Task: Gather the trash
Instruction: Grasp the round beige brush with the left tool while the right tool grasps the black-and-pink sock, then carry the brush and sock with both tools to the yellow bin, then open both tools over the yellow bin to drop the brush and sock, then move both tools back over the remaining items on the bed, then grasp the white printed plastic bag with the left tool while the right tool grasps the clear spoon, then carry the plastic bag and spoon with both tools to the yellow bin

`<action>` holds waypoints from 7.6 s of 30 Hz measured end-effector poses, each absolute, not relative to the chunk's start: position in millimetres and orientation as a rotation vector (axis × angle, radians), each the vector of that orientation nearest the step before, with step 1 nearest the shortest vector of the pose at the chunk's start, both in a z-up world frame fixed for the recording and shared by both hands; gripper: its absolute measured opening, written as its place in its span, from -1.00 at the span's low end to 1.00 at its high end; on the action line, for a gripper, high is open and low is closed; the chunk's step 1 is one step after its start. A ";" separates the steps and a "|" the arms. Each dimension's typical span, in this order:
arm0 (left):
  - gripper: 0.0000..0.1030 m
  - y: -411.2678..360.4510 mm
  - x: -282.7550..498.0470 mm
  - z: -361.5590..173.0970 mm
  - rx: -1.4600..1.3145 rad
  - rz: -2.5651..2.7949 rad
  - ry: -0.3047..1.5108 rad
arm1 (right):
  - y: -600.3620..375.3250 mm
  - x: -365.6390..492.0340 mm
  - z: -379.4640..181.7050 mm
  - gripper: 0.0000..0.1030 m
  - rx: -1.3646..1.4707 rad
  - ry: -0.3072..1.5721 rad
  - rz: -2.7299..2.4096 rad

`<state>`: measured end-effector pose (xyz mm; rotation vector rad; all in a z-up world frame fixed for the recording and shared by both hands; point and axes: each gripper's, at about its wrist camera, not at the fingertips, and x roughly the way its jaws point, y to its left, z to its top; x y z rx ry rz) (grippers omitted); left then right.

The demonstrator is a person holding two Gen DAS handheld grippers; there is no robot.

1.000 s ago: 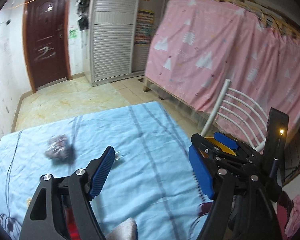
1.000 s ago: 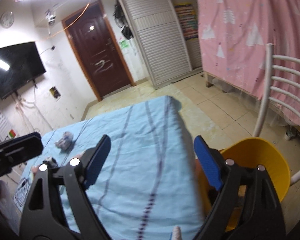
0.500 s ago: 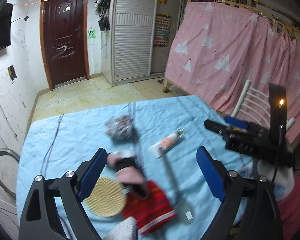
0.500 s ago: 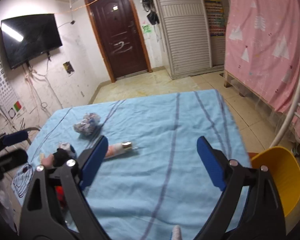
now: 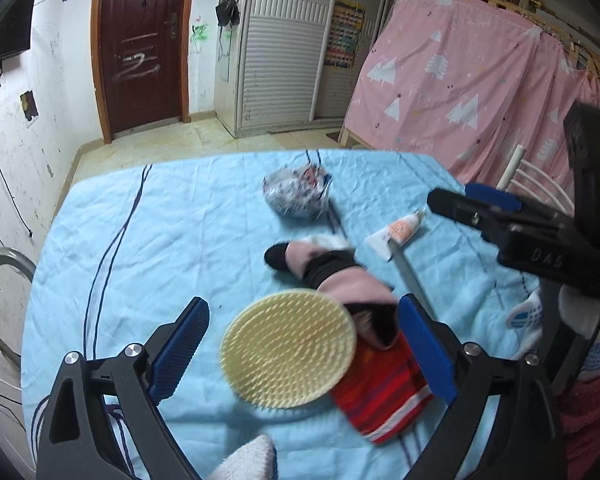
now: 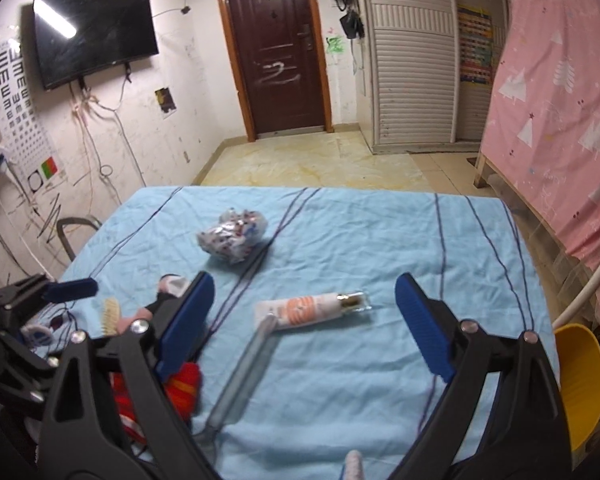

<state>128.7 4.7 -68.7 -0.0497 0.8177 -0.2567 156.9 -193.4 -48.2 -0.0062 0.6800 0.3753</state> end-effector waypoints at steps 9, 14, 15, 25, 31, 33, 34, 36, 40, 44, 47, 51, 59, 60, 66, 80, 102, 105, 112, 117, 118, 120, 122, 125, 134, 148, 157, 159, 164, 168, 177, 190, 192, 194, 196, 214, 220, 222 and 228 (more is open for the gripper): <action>0.67 18.0 133.3 -87.0 -0.090 -0.325 0.869 | -160.1 160.6 -53.2 0.75 -0.044 0.715 0.433; 0.53 16.4 137.0 -92.1 -0.119 -0.387 0.889 | -141.4 162.8 -54.1 0.75 -0.038 0.738 0.477; 0.33 15.5 136.4 -92.8 -0.121 -0.405 0.892 | -138.1 163.0 -54.4 0.75 -0.039 0.742 0.483; 0.25 28.9 120.5 -88.3 -0.137 -0.375 0.862 | -117.2 164.7 -60.6 0.75 -0.061 0.780 0.512; 0.25 52.5 103.6 -79.9 -0.138 -0.306 0.835 | -103.5 164.1 -68.2 0.75 -0.087 0.821 0.542; 0.25 60.3 98.6 -78.0 -0.139 -0.280 0.829 | -97.2 163.6 -72.5 0.75 -0.099 0.841 0.562; 0.25 63.0 95.6 -77.4 -0.141 -0.272 0.825 | -94.8 163.9 -74.7 0.75 -0.104 0.852 0.572; 0.25 68.5 92.8 -76.9 -0.142 -0.254 0.817 | -89.1 163.5 -79.5 0.74 -0.122 0.868 0.578; 0.25 72.7 87.1 -74.7 -0.146 -0.228 0.802 | -83.5 164.3 -88.2 0.05 -0.157 0.889 0.567; 0.25 72.3 84.7 -72.2 -0.135 -0.221 0.791 | -89.7 161.5 -84.4 -0.19 -0.151 0.840 0.528; 0.25 74.1 81.5 -69.6 -0.132 -0.221 0.784 | -98.5 160.0 -74.9 -0.21 -0.122 0.798 0.516; 0.26 68.3 83.9 -65.7 -0.121 -0.220 0.782 | -111.2 158.5 -60.9 -0.20 -0.079 0.755 0.515; 0.26 40.4 88.6 -54.2 -0.071 -0.226 0.766 | -150.4 155.4 -45.0 -0.20 0.023 0.704 0.499; 0.26 36.5 89.4 -52.7 -0.062 -0.227 0.764 | -159.3 155.2 -43.5 -0.20 0.043 0.698 0.495; 0.26 4.5 93.9 -40.9 -0.004 -0.244 0.747 | -207.9 151.9 -38.3 -0.20 0.129 0.660 0.448; 0.26 -105.7 106.1 -26.2 0.132 -0.354 0.729 | -346.6 137.7 -35.3 -0.20 0.308 0.564 0.273; 0.26 -280.8 130.4 -5.8 0.230 -0.599 0.724 | -509.1 111.9 -81.6 -0.18 0.434 0.563 0.003; 0.26 -307.2 137.9 -4.4 0.209 -0.641 0.721 | -518.9 111.7 -89.4 -0.14 0.457 0.569 -0.017; 0.26 -369.1 171.0 -20.5 0.137 -0.713 0.793 | -550.7 105.8 -94.2 0.39 0.497 0.531 -0.114; 0.27 -401.5 183.9 -32.0 0.132 -0.714 0.816 | -572.4 90.8 -93.1 0.42 0.549 0.463 -0.206; 0.27 -408.7 184.6 -35.0 0.140 -0.713 0.821 | -575.9 88.3 -92.9 0.42 0.562 0.450 -0.218; 0.29 -417.9 184.6 -39.4 0.150 -0.714 0.829 | -582.1 83.0 -91.4 0.45 0.582 0.416 -0.245; 0.35 -422.5 183.1 -42.3 0.153 -0.726 0.833 | -583.7 80.4 -91.4 0.47 0.592 0.401 -0.255; 0.48 -421.5 179.4 -41.5 0.159 -0.723 0.821 | -583.1 80.5 -90.3 0.47 0.601 0.390 -0.257; 0.49 -371.9 175.7 -15.9 0.119 -0.667 0.775 | -556.0 80.8 -84.7 0.52 0.573 0.400 -0.203; 0.51 -266.9 189.3 9.7 0.072 -0.528 0.727 | -462.3 96.9 -73.4 0.68 0.462 0.480 -0.054; 0.51 -194.4 202.6 13.0 0.051 -0.421 0.715 | -393.8 112.7 -62.0 0.79 0.358 0.537 0.067; 0.52 -181.2 206.1 12.0 0.057 -0.400 0.716 | -374.6 115.8 -60.0 0.81 0.320 0.556 0.107; 0.53 -135.3 218.9 10.7 0.047 -0.325 0.721 | -325.1 126.4 -55.8 0.87 0.220 0.603 0.203; 0.55 -108.1 227.7 7.4 0.033 -0.288 0.737 | -287.1 137.3 -57.1 0.88 0.124 0.651 0.267; 0.60 -67.8 247.7 -20.1 0.008 -0.235 0.803 | -223.8 162.6 -63.3 0.88 -0.026 0.744 0.376; 0.64 -31.5 280.2 -65.4 -0.068 -0.220 0.903 | -179.3 134.5 -72.5 0.88 -0.088 0.894 0.568; 0.64 -31.8 282.9 -68.8 -0.070 -0.230 0.912 | -180.0 121.0 -71.6 0.87 -0.086 0.897 0.578; 0.64 -32.5 285.9 -72.7 -0.067 -0.247 0.923 | -180.4 108.6 -71.2 0.75 -0.097 0.905 0.577; 0.64 -36.1 290.0 -77.6 -0.059 -0.261 0.941 | -179.7 99.9 -72.1 0.56 -0.113 0.910 0.577; -0.42 -46.0 275.1 -86.8 0.013 -0.299 0.958 | -162.4 88.5 -79.0 0.01 -0.147 0.949 0.572; -0.43 -32.6 263.5 -79.5 -0.028 -0.301 0.940 | -153.9 108.2 -81.5 -0.47 -0.141 0.973 0.555; -0.43 -24.2 258.1 -74.5 -0.041 -0.292 0.929 | -153.2 112.4 -81.5 -0.68 -0.138 0.977 0.543; -0.43 -7.0 249.7 -62.2 -0.069 -0.270 0.907 | -166.0 125.1 -81.5 -0.82 -0.022 0.992 0.541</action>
